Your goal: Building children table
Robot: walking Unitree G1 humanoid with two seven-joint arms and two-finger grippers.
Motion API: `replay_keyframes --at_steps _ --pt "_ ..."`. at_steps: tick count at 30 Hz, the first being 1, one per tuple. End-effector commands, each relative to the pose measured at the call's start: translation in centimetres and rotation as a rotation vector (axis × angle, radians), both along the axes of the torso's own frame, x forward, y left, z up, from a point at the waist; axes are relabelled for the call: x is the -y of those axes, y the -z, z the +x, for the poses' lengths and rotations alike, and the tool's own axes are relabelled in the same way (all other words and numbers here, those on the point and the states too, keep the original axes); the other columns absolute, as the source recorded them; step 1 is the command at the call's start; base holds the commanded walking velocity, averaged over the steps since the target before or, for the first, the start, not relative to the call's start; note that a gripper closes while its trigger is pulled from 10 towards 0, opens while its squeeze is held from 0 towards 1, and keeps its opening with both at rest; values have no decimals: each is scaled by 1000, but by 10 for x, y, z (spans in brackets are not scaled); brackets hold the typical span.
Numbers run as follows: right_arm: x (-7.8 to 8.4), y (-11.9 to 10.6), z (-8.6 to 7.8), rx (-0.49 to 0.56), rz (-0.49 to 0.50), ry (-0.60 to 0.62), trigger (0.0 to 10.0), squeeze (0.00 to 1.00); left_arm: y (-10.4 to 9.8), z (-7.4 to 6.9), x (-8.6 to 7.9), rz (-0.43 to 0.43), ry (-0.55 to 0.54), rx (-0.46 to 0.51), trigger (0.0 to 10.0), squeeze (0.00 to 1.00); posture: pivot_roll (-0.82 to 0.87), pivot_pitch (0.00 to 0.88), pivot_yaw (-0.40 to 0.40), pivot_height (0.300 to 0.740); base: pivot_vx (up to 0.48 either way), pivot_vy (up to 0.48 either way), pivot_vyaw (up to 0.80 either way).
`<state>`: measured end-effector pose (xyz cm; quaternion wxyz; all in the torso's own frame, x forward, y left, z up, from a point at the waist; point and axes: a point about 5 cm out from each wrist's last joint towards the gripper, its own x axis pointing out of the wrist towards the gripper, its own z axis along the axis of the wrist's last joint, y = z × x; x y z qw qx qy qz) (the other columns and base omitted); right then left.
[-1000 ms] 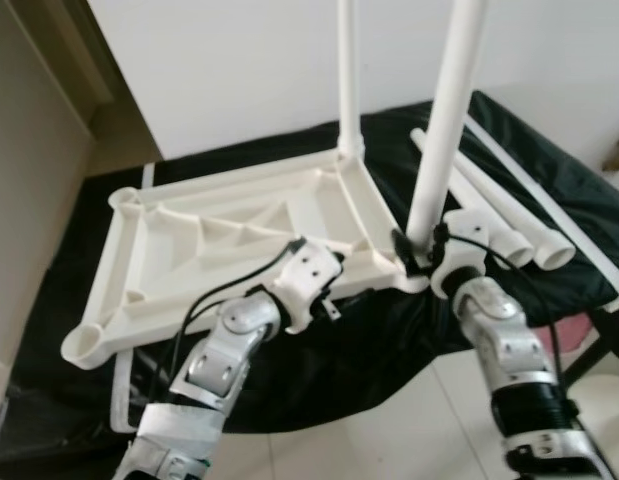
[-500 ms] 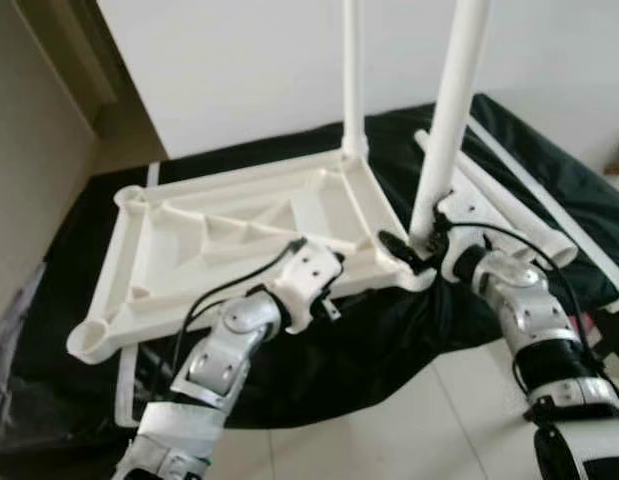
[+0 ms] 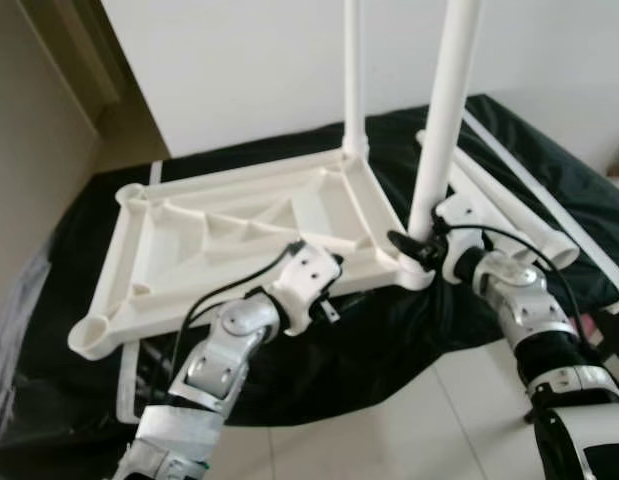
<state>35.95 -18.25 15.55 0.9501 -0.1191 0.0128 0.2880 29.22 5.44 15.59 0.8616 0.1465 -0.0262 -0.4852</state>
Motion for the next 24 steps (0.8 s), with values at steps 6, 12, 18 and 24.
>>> replay_keyframes --at_steps 6,12,18,24 --pt "9 38 -8 -131 -17 169 10000 0 8 2 -9 60 -54 -6 10000 0 -20 0 116 740 0 0 0" --pt "3 42 -10 -126 7 275 10000 0 15 7 -20 100 -115 -25 10000 0 -9 0 123 740 0 0 0" --pt "-5 41 -11 -95 70 462 10000 0 18 18 -35 153 -195 -34 10000 0 4 0 127 740 0 0 0" --pt "-12 43 -17 -93 165 651 10000 0 13 27 -44 184 -220 -16 10000 0 5 0 141 740 0 0 0"
